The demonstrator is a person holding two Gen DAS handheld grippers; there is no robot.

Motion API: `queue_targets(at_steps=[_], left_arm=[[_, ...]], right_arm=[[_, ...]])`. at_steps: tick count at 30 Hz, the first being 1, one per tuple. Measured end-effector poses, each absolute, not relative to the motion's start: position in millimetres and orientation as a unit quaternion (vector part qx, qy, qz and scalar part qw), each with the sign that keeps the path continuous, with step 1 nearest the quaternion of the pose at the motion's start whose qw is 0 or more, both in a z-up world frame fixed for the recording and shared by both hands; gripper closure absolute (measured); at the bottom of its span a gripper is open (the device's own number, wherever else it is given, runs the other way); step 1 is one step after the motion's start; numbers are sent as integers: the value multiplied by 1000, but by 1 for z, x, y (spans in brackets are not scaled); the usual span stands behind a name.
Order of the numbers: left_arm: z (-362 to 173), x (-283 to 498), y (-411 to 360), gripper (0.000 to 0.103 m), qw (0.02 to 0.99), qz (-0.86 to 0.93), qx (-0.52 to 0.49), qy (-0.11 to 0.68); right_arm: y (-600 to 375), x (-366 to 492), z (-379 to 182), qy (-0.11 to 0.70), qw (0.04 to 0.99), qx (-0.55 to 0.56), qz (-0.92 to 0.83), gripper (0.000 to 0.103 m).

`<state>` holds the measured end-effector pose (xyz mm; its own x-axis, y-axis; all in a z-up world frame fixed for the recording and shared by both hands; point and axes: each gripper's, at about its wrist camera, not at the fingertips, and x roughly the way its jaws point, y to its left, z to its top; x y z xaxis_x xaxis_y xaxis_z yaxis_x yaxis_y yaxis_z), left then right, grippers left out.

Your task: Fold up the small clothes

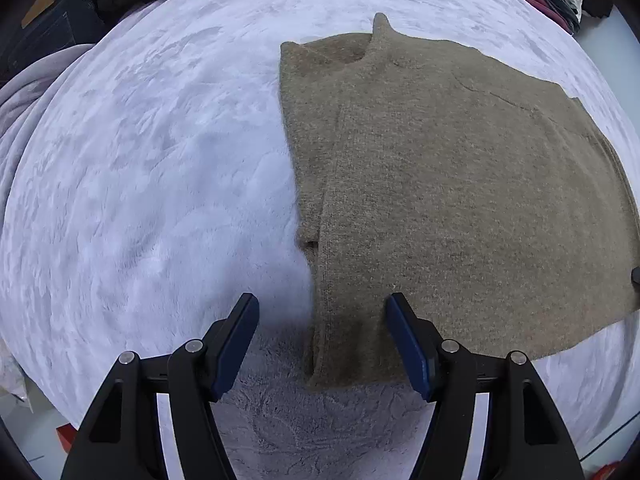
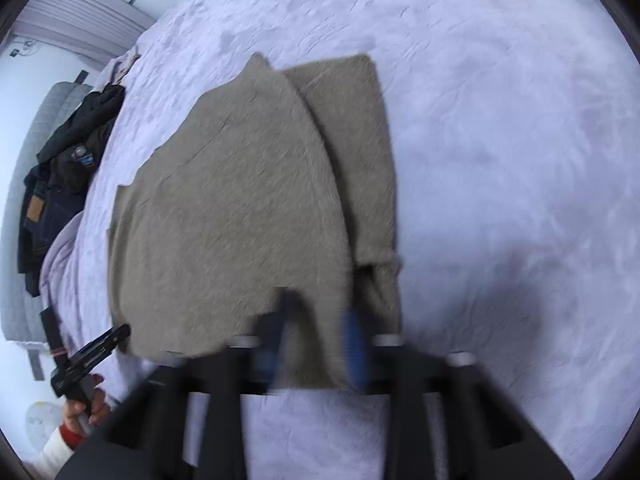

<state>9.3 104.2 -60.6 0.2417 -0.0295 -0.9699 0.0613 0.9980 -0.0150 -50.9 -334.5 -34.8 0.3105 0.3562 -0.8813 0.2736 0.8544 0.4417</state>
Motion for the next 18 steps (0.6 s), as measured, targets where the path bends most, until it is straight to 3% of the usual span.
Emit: queue_targets(at_steps=[9,18], left_arm=[[-67,8,106,35,790,-39,9,612],[-43,4,113,35,802,-32,12,597]], right_arm=[[-334,-90,-52,591,755,284,17,98],[-324,-80,0,554,805,205,-51,94]])
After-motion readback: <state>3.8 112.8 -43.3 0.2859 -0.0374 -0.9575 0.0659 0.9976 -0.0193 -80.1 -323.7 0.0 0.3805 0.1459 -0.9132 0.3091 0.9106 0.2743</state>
